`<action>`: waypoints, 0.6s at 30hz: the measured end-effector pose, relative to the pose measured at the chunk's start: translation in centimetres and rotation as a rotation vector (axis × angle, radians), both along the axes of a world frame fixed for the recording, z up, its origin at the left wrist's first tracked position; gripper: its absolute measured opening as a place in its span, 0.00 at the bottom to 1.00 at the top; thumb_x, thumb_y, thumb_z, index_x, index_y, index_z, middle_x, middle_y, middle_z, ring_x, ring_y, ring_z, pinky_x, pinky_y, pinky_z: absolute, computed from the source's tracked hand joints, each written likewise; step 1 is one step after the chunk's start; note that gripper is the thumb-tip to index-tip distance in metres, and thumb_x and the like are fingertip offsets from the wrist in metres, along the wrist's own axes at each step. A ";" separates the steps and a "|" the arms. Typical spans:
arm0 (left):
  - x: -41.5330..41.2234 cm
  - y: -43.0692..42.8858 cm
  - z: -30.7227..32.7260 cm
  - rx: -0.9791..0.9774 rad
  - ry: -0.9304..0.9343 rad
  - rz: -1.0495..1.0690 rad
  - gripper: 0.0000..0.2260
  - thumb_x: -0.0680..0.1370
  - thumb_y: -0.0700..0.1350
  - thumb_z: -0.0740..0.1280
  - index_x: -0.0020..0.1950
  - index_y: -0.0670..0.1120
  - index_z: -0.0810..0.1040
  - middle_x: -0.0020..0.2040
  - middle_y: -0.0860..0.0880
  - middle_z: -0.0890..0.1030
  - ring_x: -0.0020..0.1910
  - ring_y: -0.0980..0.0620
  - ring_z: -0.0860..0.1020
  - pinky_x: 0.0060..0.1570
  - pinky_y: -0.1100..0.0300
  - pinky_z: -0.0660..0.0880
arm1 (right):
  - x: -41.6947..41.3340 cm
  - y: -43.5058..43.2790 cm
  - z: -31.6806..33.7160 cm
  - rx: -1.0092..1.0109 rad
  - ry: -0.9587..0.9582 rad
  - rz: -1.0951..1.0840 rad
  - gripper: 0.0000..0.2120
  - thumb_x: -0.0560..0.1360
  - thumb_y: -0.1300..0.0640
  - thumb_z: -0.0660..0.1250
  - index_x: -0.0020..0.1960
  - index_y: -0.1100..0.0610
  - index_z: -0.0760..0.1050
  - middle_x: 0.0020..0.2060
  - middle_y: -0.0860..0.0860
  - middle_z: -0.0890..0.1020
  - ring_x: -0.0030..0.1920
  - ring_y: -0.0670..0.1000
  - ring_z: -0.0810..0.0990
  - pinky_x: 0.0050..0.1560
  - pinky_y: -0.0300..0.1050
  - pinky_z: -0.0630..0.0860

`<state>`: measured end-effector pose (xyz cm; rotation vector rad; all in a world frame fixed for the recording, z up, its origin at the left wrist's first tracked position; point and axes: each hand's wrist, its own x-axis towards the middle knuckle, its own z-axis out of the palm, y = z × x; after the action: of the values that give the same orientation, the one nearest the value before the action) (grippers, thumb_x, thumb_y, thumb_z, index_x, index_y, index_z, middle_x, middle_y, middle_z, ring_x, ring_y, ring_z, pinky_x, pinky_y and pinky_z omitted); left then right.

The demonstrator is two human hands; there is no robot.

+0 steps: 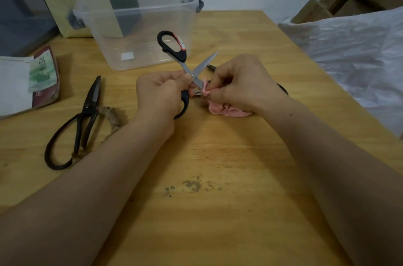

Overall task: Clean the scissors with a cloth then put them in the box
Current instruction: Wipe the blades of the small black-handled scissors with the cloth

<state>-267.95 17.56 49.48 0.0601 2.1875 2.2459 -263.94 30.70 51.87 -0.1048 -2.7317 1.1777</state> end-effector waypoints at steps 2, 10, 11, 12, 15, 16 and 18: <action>-0.2 -0.3 0.2 0.018 0.000 0.009 0.08 0.76 0.36 0.67 0.37 0.37 0.79 0.31 0.43 0.76 0.22 0.60 0.70 0.20 0.74 0.62 | 0.3 0.1 0.3 -0.007 -0.107 0.010 0.07 0.70 0.65 0.71 0.34 0.59 0.79 0.32 0.58 0.82 0.29 0.53 0.77 0.29 0.43 0.76; 0.1 0.0 0.3 0.001 -0.005 0.000 0.09 0.76 0.37 0.67 0.36 0.37 0.78 0.31 0.44 0.76 0.17 0.61 0.67 0.19 0.73 0.61 | -0.4 0.2 -0.4 0.015 0.089 -0.005 0.07 0.68 0.62 0.74 0.33 0.53 0.79 0.32 0.51 0.83 0.36 0.51 0.82 0.40 0.49 0.81; 0.0 0.0 0.4 0.015 -0.021 0.008 0.09 0.76 0.37 0.67 0.36 0.37 0.78 0.31 0.44 0.76 0.17 0.61 0.67 0.19 0.73 0.61 | -0.5 0.3 -0.3 0.020 0.076 0.005 0.07 0.68 0.62 0.74 0.33 0.54 0.80 0.32 0.51 0.83 0.37 0.51 0.83 0.41 0.50 0.81; -0.1 -0.1 0.4 0.022 -0.031 0.016 0.09 0.76 0.37 0.67 0.37 0.37 0.79 0.31 0.44 0.76 0.17 0.60 0.67 0.19 0.72 0.61 | -0.5 0.4 -0.2 0.025 0.063 0.011 0.07 0.67 0.63 0.74 0.33 0.54 0.80 0.32 0.50 0.83 0.37 0.51 0.83 0.42 0.50 0.81; -0.2 -0.2 0.6 0.037 -0.046 0.034 0.07 0.76 0.37 0.68 0.38 0.37 0.79 0.31 0.44 0.76 0.18 0.60 0.68 0.18 0.71 0.61 | -0.4 0.4 0.2 0.028 0.018 0.007 0.07 0.67 0.62 0.75 0.33 0.54 0.80 0.29 0.47 0.80 0.34 0.49 0.80 0.37 0.40 0.78; -0.3 -0.2 0.7 0.042 -0.045 0.043 0.07 0.76 0.37 0.68 0.38 0.37 0.79 0.30 0.45 0.76 0.19 0.59 0.68 0.18 0.71 0.61 | -0.4 0.4 0.3 0.034 0.008 0.002 0.07 0.67 0.62 0.75 0.33 0.54 0.80 0.28 0.46 0.79 0.32 0.46 0.78 0.34 0.38 0.75; -0.6 -0.7 0.8 0.044 -0.051 0.082 0.07 0.76 0.39 0.68 0.38 0.39 0.80 0.30 0.47 0.77 0.21 0.59 0.69 0.19 0.70 0.60 | -0.2 0.6 0.4 0.082 -0.027 -0.007 0.08 0.67 0.62 0.75 0.32 0.53 0.80 0.28 0.44 0.78 0.31 0.42 0.75 0.32 0.35 0.72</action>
<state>-268.54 16.90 50.31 -0.0872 2.1538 2.3103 -264.15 31.27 52.30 -0.1213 -2.7965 1.0691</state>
